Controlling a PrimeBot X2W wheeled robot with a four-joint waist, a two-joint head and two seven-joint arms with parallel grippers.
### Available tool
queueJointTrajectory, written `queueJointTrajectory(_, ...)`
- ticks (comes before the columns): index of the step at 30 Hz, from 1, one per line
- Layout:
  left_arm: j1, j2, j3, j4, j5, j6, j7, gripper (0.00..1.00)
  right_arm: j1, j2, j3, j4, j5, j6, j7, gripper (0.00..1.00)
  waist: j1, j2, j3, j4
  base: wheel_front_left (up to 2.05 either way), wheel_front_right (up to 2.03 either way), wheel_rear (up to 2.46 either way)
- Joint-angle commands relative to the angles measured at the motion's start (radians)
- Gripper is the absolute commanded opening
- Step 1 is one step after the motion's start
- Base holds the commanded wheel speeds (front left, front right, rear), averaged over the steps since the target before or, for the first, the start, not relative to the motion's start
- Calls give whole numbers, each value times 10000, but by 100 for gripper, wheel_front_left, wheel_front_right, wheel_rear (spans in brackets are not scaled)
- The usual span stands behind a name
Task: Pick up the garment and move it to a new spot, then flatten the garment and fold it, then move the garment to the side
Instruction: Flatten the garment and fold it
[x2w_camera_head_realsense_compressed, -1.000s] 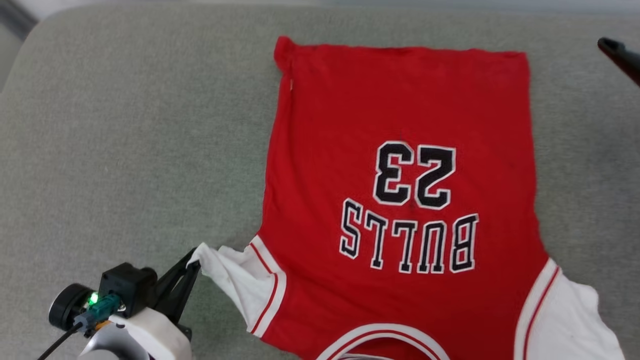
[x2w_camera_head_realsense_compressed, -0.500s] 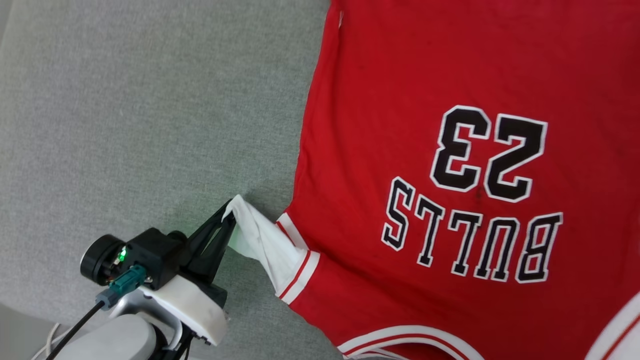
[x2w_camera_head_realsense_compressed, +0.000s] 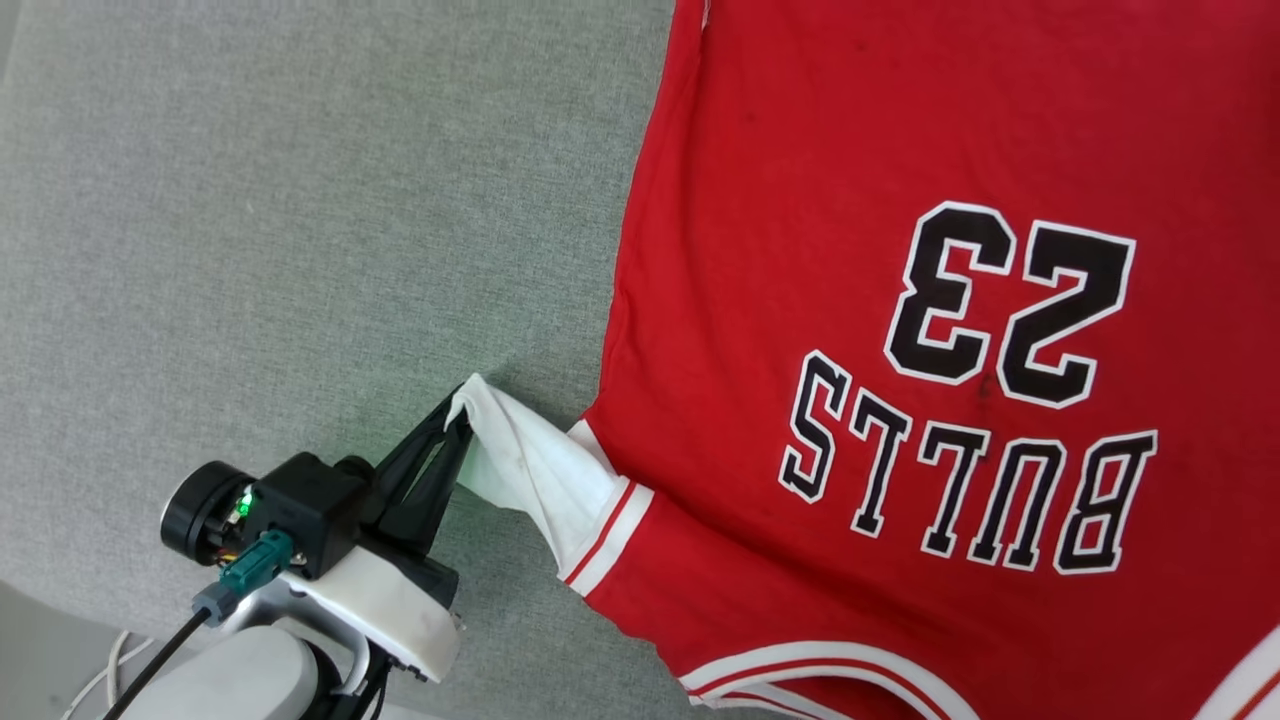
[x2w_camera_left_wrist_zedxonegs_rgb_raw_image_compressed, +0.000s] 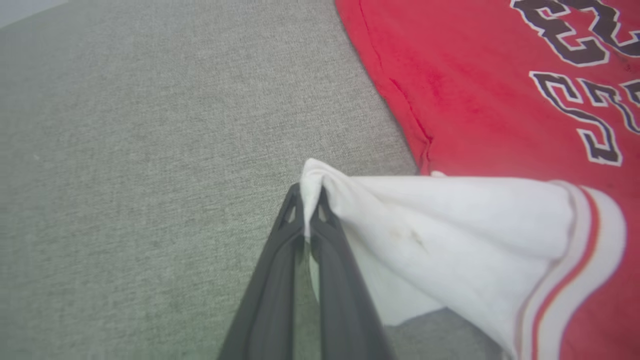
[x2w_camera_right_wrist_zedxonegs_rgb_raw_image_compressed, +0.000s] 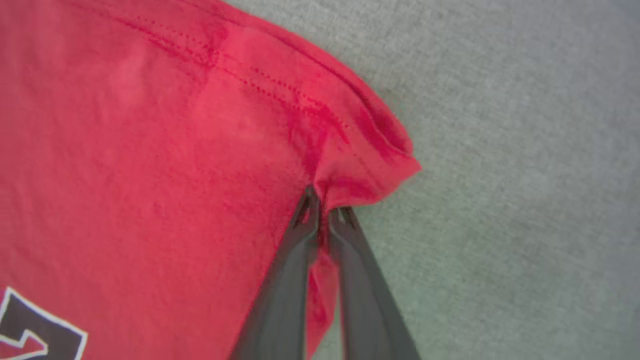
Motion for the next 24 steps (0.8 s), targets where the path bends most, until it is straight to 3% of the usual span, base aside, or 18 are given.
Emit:
queueJointTrajectory(1, 188, -14, 73, 53, -6, -20, -47, 0, 306, 22, 140, 87, 105, -4, -164, 0, -1, 0, -360, -141, 0, 0, 0)
queueJointTrajectory(5, 557, 77, 195, 201, -160, 23, -49, 0, 313, -165, 485, -291, 577, -4, -812, 0, -1, 0, -1018, -405, 0, 0, 0)
queueJointTrajectory(8, 862, 117, 228, 301, -265, 65, -49, 0, 772, -697, 1087, -772, 1062, -4, -1171, 0, -1, 0, -1560, -598, 0, 0, 0)
queueJointTrajectory(15, 1681, 379, 189, 438, -468, 245, -49, 0, 2765, -2575, 2000, -2631, 2672, -5, -2111, 0, -1, 0, -2702, -1085, 0, 0, 0)
queueJointTrajectory(19, 2017, 500, 93, 467, -492, 400, -22, 0, 4501, -3467, 1651, -3345, 3382, -5, -2794, 0, -1, 0, -3202, -1329, 0, 0, 0)
queueJointTrajectory(24, 2392, 623, 59, 356, -635, 564, -15, 0, 7189, -4102, 932, -3938, 3916, -4, -3445, 0, -1, 0, -3668, -1598, 0, 0, 0)
